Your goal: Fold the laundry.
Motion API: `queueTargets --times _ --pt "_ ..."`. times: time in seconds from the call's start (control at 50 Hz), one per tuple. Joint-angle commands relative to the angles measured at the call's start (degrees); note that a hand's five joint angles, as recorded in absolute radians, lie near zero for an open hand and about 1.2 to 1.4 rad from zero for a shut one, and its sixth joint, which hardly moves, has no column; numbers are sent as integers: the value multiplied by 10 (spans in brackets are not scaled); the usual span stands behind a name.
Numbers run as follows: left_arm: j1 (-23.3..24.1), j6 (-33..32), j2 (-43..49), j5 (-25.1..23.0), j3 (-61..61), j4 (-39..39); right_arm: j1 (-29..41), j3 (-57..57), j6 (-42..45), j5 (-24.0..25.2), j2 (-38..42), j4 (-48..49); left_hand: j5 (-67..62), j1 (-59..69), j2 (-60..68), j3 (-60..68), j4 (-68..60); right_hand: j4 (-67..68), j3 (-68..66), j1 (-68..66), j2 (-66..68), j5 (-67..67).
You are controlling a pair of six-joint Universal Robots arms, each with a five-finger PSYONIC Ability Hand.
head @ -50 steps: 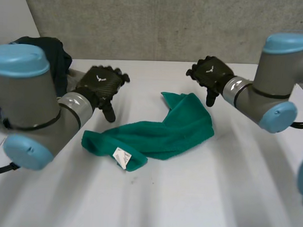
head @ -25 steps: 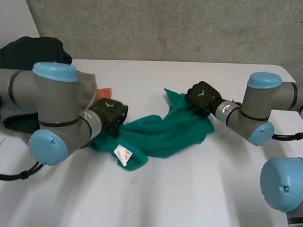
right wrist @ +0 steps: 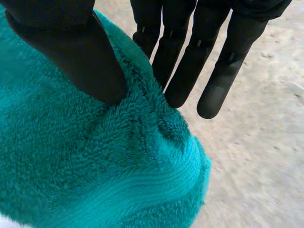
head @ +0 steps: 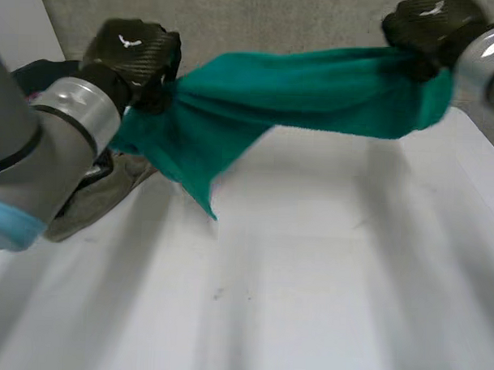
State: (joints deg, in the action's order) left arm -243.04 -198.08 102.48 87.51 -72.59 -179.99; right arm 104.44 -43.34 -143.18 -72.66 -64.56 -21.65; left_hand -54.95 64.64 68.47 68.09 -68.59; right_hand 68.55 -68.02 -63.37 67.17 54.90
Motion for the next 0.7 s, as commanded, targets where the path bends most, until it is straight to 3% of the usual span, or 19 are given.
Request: queueTargets --times 0.02,0.1,0.22,0.38,0.48,0.56,0.62,0.7 --pt "1 -6 -44 -4 -58 1 -33 -69 11 11 -92 -186 -150 154 115 119 -114 114 -120 -166 128 151" --pt "4 -8 -5 -6 -69 -3 -29 -106 61 5 -79 -213 -150 154 115 119 -114 114 -120 -166 128 151" --pt "6 -8 129 -25 -14 -22 -26 -101 64 -10 14 -159 -150 154 115 119 -114 114 -120 -166 128 151" --pt "6 -10 234 -29 153 -132 -19 -20 13 -96 132 28 -150 154 115 119 -114 114 -120 -166 128 151" --pt "7 -6 232 -23 235 -232 12 5 -5 -146 124 198 -150 154 115 119 -114 114 -120 -166 128 151" --pt "12 -6 222 -14 232 -287 17 -52 -34 -143 79 333 -150 154 115 119 -114 114 -120 -166 128 151" --pt "18 -6 196 -8 183 -291 16 -104 -43 -120 48 374 -150 154 115 119 -114 114 -120 -166 128 151" --pt "20 -7 180 -7 81 -291 16 -147 -47 -96 52 355 -150 154 115 119 -114 114 -120 -166 128 151"
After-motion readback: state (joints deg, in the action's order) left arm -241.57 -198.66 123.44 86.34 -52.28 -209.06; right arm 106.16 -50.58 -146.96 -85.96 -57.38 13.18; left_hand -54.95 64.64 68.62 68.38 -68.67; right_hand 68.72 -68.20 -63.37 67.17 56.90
